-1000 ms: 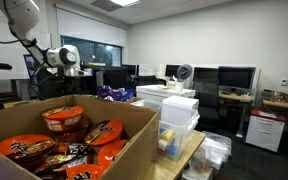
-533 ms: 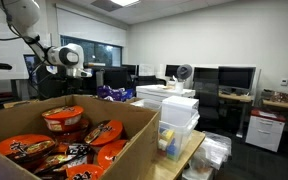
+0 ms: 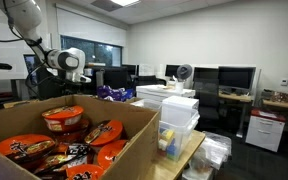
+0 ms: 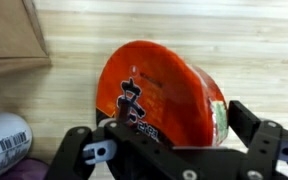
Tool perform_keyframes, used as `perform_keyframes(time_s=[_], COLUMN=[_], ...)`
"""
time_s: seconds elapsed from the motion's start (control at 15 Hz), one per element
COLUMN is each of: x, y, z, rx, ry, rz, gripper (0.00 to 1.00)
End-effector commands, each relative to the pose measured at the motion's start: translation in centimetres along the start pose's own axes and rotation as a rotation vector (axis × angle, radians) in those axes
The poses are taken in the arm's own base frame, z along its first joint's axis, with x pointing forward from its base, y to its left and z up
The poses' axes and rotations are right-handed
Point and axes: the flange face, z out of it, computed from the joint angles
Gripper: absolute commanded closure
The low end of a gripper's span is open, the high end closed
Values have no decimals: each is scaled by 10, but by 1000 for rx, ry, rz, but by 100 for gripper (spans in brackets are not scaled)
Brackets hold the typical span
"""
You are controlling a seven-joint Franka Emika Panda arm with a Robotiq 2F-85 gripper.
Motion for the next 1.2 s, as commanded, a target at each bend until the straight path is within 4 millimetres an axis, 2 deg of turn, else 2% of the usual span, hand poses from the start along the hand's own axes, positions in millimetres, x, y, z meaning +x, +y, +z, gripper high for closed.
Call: perform_keyframes(time_s=[0.0, 0.33, 0.47, 0.8, 1.0, 1.13], x=[-2, -1, -1, 0, 0, 0], y=[4, 4, 3, 1, -1, -3], z=[13, 19, 19, 14, 11, 12], rx=[41, 54, 55, 61, 72, 81], ry=[-29, -47, -48, -38, -34, -38], rz=[-16, -22, -26, -36, -46, -55], gripper=[0, 0, 26, 46, 62, 77])
